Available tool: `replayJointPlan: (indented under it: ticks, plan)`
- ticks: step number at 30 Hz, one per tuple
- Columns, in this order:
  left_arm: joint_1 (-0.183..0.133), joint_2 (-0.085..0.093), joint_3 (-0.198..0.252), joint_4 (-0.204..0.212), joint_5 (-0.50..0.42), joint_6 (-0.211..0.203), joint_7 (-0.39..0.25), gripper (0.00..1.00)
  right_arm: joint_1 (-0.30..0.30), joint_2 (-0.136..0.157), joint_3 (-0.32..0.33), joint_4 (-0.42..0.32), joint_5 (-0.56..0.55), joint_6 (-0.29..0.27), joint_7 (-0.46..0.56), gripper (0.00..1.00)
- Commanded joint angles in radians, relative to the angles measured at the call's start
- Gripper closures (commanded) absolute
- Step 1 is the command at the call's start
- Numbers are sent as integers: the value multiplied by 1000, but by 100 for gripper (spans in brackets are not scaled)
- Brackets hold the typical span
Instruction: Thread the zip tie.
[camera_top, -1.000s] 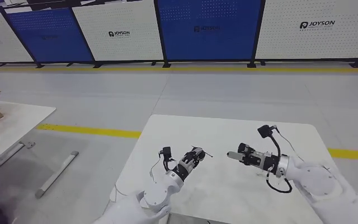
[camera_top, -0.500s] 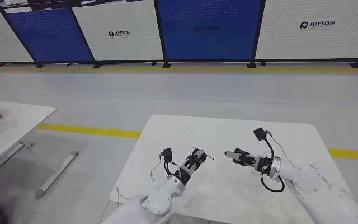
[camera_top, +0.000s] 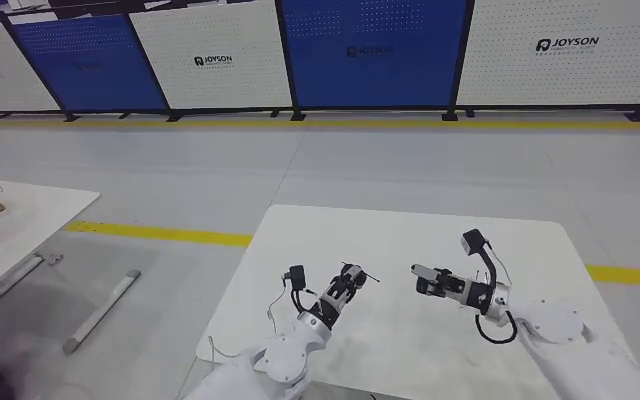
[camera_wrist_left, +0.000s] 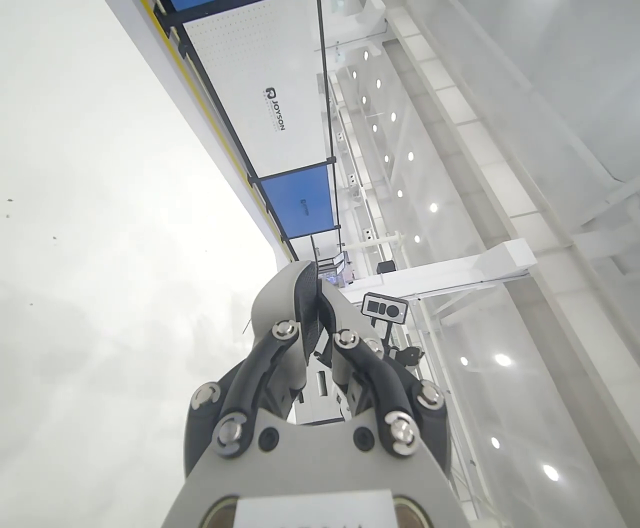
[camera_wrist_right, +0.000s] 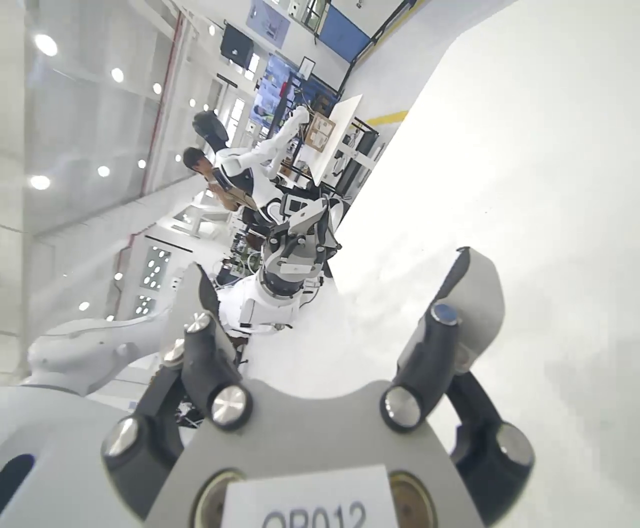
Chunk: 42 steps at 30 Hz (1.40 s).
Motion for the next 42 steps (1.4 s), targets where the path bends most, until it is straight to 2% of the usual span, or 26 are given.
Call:
replayJointPlan:
  ticks: [1,9,10,19,23,27,36,42]
  plan:
    - [2,-5,1,0,7,4,-2,100,11,-20,-7,41,39,0,50,0]
    - [18,-22,-7,0,32,19,5,100,62,-116,-51,166,89,0,137,0]
    - [18,-22,-7,0,32,19,5,100,65,-120,-52,173,88,0,136,0]
    - [18,-22,-7,0,32,19,5,100,65,-120,-52,173,88,0,136,0]
    - [23,-30,-19,-3,-3,23,3,100,53,-124,-54,174,104,9,159,0]
    - [28,-37,-35,-9,-29,36,-10,100,66,-145,-62,205,162,0,197,0]
    - [29,-38,-39,-9,-30,42,-8,100,66,-145,-62,205,162,0,197,0]
    - [53,-43,-51,-31,-40,43,-56,100,50,-148,-52,190,149,18,157,0]
